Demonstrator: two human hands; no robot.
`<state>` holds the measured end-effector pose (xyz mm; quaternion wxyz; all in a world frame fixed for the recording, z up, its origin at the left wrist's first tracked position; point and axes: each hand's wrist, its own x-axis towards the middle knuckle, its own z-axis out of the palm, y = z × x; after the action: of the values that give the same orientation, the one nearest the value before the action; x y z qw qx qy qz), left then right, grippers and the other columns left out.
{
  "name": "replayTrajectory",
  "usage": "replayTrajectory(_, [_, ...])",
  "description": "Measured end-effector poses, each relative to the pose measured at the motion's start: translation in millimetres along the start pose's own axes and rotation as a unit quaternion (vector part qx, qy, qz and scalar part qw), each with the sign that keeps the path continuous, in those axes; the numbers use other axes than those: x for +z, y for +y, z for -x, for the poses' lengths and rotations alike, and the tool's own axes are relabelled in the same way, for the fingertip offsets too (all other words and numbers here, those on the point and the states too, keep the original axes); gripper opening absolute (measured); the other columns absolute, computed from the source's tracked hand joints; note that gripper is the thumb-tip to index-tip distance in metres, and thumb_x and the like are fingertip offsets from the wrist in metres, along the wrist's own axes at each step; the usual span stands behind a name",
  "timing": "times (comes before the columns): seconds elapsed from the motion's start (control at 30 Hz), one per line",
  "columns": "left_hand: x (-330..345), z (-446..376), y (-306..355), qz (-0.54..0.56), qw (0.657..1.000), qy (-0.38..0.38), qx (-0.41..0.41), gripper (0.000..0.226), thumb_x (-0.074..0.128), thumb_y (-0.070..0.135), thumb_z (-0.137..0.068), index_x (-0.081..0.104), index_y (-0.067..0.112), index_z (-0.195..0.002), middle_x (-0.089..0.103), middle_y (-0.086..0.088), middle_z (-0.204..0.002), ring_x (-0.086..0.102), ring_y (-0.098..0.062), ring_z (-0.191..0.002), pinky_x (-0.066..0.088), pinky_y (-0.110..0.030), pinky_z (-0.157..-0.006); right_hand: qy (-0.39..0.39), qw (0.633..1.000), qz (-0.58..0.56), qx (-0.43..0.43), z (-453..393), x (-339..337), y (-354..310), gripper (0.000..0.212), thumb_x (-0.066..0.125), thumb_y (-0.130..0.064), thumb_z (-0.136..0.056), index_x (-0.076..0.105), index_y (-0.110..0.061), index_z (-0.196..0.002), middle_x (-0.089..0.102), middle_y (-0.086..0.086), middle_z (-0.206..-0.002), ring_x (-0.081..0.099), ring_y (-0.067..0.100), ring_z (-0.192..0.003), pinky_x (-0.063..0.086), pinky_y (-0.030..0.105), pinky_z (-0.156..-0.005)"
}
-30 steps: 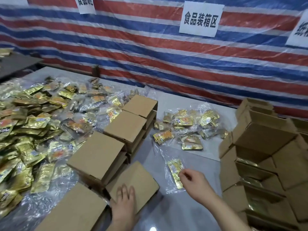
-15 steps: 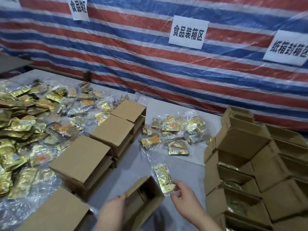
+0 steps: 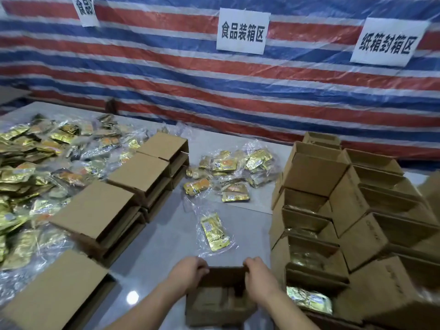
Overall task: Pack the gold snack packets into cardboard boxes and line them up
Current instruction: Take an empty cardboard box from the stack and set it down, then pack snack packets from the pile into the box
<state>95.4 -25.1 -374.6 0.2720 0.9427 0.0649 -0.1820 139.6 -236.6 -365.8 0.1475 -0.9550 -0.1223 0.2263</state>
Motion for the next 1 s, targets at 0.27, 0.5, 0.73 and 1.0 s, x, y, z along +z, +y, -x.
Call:
replayTrajectory(0.27, [25.6,-2.1,2.5,0.042,0.994,0.082,-0.061,0.018,0.050,0.020,-0.098,0.065,0.011,-0.102,0.063,-0.008,-0.112,0.056,-0.024,-0.105,0.038,-0.025,-0.082,0.026,1.000,-0.011,0.006,9.7,15.9,14.0,0.029,0.037,-0.003,-0.090,0.046,-0.022,-0.111,0.048,0.005,-0.116,0.059,0.031,-0.104,0.046,0.037,-0.085])
replayTrajectory(0.5, [29.4,-11.9,-4.2,0.101,0.988,0.091,-0.070,0.029,0.040,0.030,-0.098,0.060,0.020,-0.116,0.062,-0.001,-0.119,0.056,-0.016,-0.107,0.039,-0.023,-0.087,0.035,0.998,-0.035,0.023,9.8,20.9,19.1,0.023,0.040,-0.011,-0.096,0.049,-0.018,-0.117,0.049,0.003,-0.117,0.059,0.024,-0.103,0.040,0.030,-0.076])
replayTrajectory(0.73, [-8.6,-106.6,-22.6,-0.196,0.979,0.053,0.015,0.057,0.045,0.004,-0.090,0.033,0.018,-0.145,0.046,-0.008,-0.140,0.049,-0.027,-0.121,0.045,-0.039,-0.097,-0.002,0.995,-0.080,0.067,6.2,20.5,16.8,0.007,0.034,-0.028,-0.096,0.041,-0.027,-0.097,0.043,-0.001,-0.104,0.056,0.023,-0.108,0.038,0.033,-0.079])
replayTrajectory(1.0, [-2.9,-217.2,-3.9,-0.517,0.838,-0.061,0.161,0.085,0.060,0.029,-0.094,0.001,0.018,-0.155,0.002,-0.011,-0.163,0.006,-0.031,-0.149,0.016,-0.049,-0.118,0.082,0.983,-0.115,0.119,-8.2,14.4,11.8,0.036,0.033,-0.031,-0.098,0.054,-0.027,-0.127,0.052,-0.006,-0.134,0.055,0.020,-0.116,0.043,0.031,-0.094])
